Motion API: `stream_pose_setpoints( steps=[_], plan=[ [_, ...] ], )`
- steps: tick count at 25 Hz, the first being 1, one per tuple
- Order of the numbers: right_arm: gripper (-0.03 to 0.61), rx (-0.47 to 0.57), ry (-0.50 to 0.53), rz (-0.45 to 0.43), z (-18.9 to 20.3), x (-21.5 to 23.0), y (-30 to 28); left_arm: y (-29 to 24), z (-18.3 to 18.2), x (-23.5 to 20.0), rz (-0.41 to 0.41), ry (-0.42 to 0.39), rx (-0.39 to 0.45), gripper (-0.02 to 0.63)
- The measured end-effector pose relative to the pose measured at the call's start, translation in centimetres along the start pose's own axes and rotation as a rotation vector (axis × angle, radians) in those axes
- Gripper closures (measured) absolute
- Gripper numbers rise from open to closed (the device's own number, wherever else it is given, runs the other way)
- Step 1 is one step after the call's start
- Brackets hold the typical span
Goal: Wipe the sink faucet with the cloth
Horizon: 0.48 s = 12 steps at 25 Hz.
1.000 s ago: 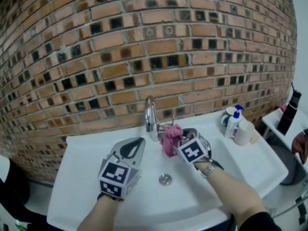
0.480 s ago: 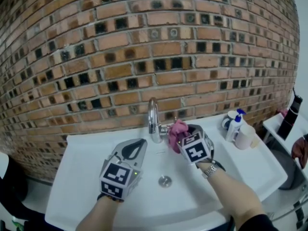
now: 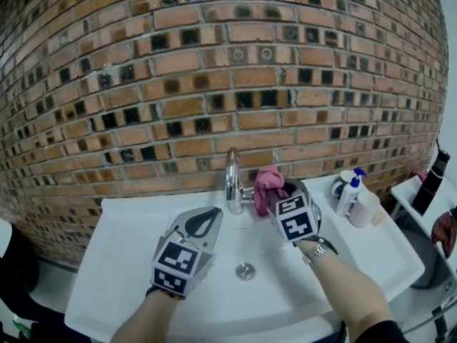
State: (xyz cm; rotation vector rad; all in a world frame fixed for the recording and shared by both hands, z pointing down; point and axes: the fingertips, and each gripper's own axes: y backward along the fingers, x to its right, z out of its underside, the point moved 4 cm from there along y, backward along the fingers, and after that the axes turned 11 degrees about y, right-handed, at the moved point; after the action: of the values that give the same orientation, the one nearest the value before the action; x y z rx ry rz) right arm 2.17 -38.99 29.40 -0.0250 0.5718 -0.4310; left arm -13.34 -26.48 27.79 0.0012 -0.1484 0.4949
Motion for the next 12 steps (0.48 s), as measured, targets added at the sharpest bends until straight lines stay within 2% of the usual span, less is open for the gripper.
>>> stream_pose_setpoints(
  steps=[12],
  plan=[
    [0.517, 0.043, -0.002, 0.027, -1.4, 0.6, 0.4, 0.1, 0.0, -0.2, -0.006, -0.001, 0.006, 0.595]
  ],
)
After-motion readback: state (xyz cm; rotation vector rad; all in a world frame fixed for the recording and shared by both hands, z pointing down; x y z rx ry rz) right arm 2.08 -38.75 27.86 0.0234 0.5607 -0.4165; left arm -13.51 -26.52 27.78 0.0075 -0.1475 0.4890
